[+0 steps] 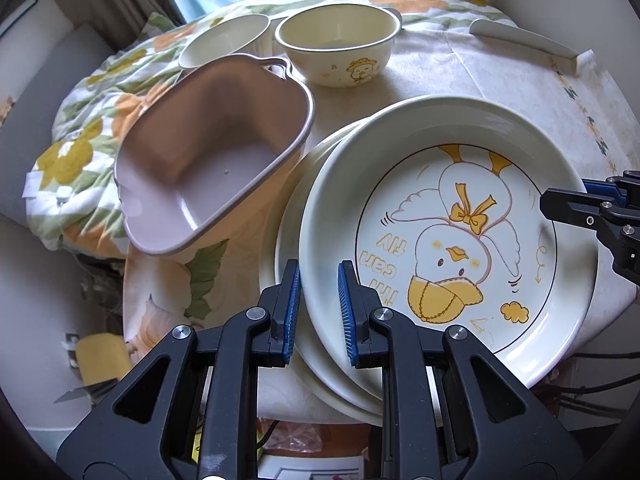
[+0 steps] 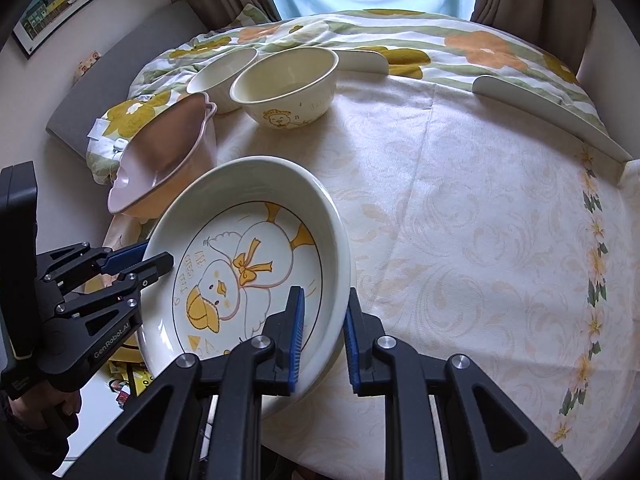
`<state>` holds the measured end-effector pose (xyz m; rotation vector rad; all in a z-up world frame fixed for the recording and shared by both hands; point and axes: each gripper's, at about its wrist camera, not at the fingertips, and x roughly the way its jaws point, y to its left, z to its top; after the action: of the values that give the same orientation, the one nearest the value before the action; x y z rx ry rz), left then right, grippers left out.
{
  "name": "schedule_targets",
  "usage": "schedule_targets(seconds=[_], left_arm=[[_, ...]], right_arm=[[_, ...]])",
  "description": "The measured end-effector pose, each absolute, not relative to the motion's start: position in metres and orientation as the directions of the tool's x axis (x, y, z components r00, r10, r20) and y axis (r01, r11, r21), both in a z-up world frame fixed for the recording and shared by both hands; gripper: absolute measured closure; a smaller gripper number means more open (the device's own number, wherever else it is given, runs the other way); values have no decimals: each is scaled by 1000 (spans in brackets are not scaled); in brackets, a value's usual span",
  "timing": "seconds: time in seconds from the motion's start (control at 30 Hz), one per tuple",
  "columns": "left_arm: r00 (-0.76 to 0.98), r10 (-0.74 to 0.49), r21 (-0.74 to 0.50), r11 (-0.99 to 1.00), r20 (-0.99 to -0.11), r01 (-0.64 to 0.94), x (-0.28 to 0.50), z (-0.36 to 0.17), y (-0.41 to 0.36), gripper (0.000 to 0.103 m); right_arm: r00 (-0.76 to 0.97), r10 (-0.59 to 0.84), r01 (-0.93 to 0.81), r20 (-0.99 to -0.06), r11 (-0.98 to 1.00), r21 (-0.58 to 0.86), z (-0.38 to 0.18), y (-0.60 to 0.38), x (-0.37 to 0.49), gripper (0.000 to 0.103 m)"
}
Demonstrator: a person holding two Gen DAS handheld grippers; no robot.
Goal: Organize plates and bowls
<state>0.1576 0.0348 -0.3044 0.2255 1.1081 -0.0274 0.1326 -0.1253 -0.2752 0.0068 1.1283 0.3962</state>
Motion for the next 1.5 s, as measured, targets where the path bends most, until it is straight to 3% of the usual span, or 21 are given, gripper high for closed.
schedule_targets(seconds=[0.57,1.07,1.17,1.23,1.3,1.5], left_arm=[[476,203,291,949,-856,119,153,-299,28,87],[464,190,263,960,-865,97,155,-297,31,85],[455,170,240,966,-874,100,155,-296,29,73],[464,164,232,968,-871,93,153,-292,28,50],[490,166,235,968,-856,83,150,-284,26,36],[526,158,218,974,-836,55,143,-260,27,34]], right_arm=[[391,251,-339,-886,934,115,-279,-113,135,86],[386,254,-354,-887,929,112,-279,-111,135,86],[386,268,-349,-883,928,129,-276,-114,134,86],[386,278,-346,-880,928,142,-273,-117,133,86],[390,284,-341,-876,928,149,-269,-121,133,86],[424,310,-322,-851,930,179,-248,-140,132,86]])
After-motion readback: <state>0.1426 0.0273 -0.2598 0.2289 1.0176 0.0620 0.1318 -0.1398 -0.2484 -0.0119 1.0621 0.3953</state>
